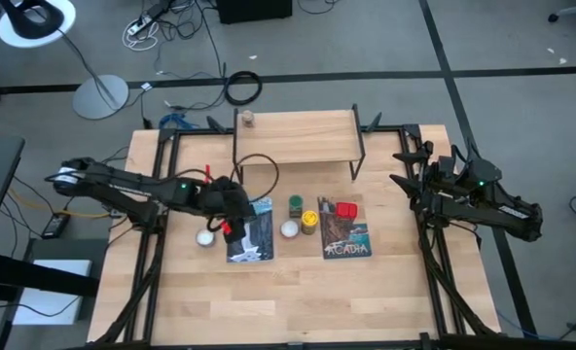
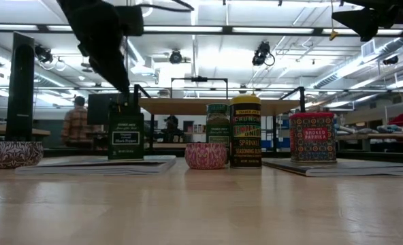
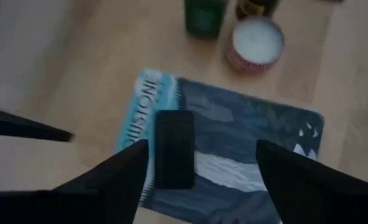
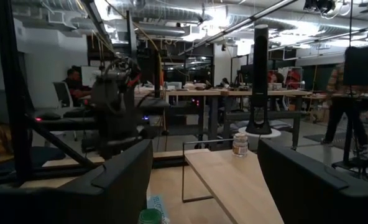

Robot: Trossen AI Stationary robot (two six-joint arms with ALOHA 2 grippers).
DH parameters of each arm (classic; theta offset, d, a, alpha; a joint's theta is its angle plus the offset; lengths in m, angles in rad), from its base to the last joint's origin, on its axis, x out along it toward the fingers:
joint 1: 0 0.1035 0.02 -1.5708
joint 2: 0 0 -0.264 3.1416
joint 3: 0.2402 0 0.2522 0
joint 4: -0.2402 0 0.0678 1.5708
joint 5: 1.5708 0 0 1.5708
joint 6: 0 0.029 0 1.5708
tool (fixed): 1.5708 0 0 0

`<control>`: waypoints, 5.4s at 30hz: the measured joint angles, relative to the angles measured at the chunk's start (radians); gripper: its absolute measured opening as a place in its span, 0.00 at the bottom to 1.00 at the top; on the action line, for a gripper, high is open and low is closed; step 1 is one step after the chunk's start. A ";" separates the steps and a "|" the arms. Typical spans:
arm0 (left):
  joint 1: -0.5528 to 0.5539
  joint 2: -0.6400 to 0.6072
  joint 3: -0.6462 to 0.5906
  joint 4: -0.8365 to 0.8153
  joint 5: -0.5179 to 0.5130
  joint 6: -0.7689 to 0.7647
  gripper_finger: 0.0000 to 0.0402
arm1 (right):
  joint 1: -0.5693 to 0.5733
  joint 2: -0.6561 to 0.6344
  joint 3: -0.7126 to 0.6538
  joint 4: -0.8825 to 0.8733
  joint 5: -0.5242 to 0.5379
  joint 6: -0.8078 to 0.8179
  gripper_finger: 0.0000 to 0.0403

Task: Shelf spices
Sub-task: Put the black spice on the shelf

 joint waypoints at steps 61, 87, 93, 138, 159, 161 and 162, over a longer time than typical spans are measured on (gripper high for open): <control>0.656 0.527 1.005 -0.368 0.175 0.831 0.30 | 0.000 0.000 0.000 0.016 -0.001 -0.018 0.73; 0.796 0.805 1.422 -0.670 0.307 1.046 0.30 | 0.000 0.000 0.000 0.036 -0.028 -0.045 0.73; 0.811 0.805 1.421 -0.667 0.313 1.047 0.30 | 0.000 0.000 0.000 0.038 -0.028 -0.043 0.73; 0.828 0.878 1.420 -0.713 0.320 1.004 0.46 | 0.000 0.000 0.000 0.049 -0.037 -0.046 0.73; 0.814 0.875 1.424 -0.700 0.295 0.996 0.46 | 0.000 0.000 0.000 0.049 -0.037 -0.052 0.73; 0.814 0.868 1.424 -0.698 0.293 0.996 0.46 | 0.000 0.000 0.000 0.048 -0.037 -0.052 0.73; 0.813 0.864 1.424 -0.696 0.293 0.996 0.46 | 0.000 0.000 0.000 0.048 -0.037 -0.052 0.73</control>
